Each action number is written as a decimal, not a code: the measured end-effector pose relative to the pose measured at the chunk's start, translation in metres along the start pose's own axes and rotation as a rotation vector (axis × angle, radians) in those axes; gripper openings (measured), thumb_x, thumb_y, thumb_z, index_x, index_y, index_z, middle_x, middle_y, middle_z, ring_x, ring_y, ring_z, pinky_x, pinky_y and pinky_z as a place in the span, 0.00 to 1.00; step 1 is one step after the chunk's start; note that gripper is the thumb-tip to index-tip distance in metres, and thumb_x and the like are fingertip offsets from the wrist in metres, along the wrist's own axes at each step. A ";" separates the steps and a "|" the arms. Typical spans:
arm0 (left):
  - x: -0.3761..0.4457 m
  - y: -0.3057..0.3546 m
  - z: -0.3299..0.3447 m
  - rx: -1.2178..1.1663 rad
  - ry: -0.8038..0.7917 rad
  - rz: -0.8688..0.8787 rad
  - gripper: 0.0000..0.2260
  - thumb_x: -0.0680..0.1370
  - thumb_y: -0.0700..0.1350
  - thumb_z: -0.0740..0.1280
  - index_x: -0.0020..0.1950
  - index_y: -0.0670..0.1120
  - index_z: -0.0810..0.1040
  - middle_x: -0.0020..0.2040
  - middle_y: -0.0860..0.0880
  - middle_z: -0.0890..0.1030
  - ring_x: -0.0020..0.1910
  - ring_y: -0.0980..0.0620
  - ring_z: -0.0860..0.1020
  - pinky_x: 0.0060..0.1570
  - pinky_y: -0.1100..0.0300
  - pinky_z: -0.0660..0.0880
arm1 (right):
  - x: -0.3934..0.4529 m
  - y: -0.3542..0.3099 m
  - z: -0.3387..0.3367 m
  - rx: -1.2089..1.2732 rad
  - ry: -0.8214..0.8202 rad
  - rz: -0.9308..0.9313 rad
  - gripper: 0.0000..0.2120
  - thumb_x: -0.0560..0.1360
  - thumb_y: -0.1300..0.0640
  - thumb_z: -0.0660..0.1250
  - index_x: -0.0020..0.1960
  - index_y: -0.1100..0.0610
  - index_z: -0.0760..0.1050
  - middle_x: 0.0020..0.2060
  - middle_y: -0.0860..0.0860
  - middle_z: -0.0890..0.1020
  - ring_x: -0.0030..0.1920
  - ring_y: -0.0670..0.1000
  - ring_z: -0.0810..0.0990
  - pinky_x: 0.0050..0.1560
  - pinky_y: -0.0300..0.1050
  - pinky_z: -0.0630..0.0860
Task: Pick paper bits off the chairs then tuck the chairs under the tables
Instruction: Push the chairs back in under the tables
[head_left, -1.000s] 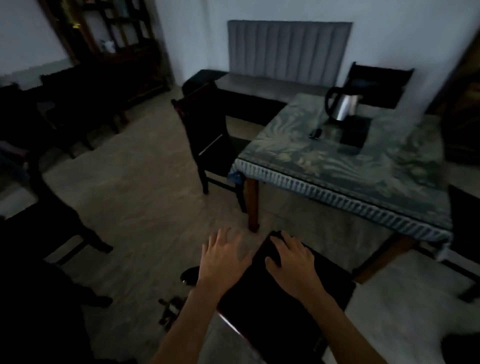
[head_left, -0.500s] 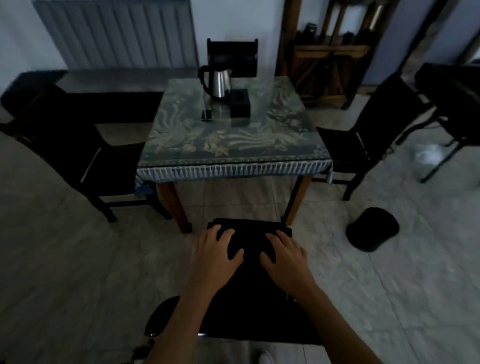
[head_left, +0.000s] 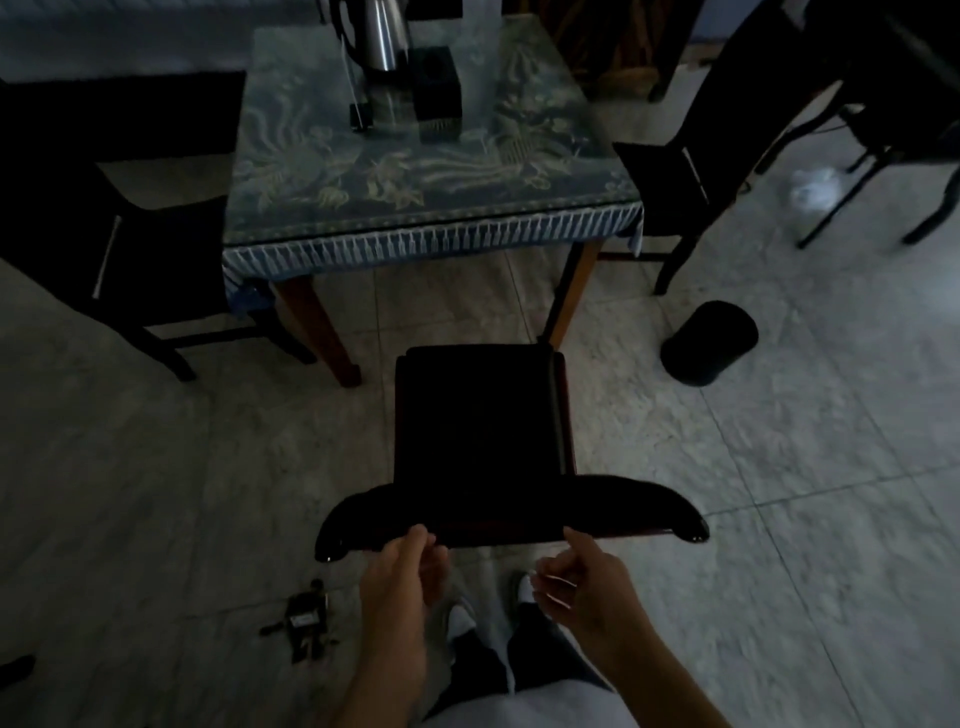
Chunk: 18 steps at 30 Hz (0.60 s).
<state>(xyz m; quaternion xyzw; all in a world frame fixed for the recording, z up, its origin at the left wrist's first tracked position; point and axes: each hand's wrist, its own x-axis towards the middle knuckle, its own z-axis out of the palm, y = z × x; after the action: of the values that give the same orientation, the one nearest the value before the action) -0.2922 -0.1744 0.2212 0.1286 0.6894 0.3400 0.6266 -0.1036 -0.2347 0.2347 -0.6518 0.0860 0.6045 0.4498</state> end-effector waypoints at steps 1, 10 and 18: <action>-0.002 -0.004 -0.003 -0.037 0.005 -0.096 0.13 0.79 0.49 0.67 0.45 0.39 0.79 0.37 0.41 0.82 0.37 0.42 0.79 0.37 0.52 0.75 | 0.003 0.004 -0.002 -0.016 0.036 0.012 0.19 0.77 0.49 0.68 0.34 0.62 0.74 0.38 0.63 0.83 0.38 0.59 0.84 0.40 0.49 0.79; 0.019 -0.001 0.013 -0.500 -0.212 -0.289 0.20 0.77 0.55 0.68 0.65 0.45 0.77 0.59 0.39 0.80 0.59 0.39 0.78 0.58 0.44 0.75 | 0.030 -0.010 0.010 0.509 -0.089 0.064 0.21 0.73 0.45 0.70 0.60 0.57 0.77 0.55 0.62 0.82 0.57 0.64 0.79 0.57 0.66 0.76; 0.037 -0.003 0.032 -0.559 -0.099 -0.265 0.21 0.77 0.53 0.69 0.68 0.49 0.74 0.60 0.41 0.81 0.57 0.39 0.80 0.41 0.48 0.80 | 0.045 -0.013 0.024 0.565 -0.023 -0.040 0.22 0.76 0.55 0.68 0.67 0.62 0.72 0.59 0.63 0.80 0.58 0.62 0.80 0.58 0.60 0.77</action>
<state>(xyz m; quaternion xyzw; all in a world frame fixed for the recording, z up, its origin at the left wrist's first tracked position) -0.2678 -0.1442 0.1912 -0.1233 0.5484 0.4252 0.7094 -0.1005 -0.1913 0.2055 -0.4951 0.2333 0.5550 0.6264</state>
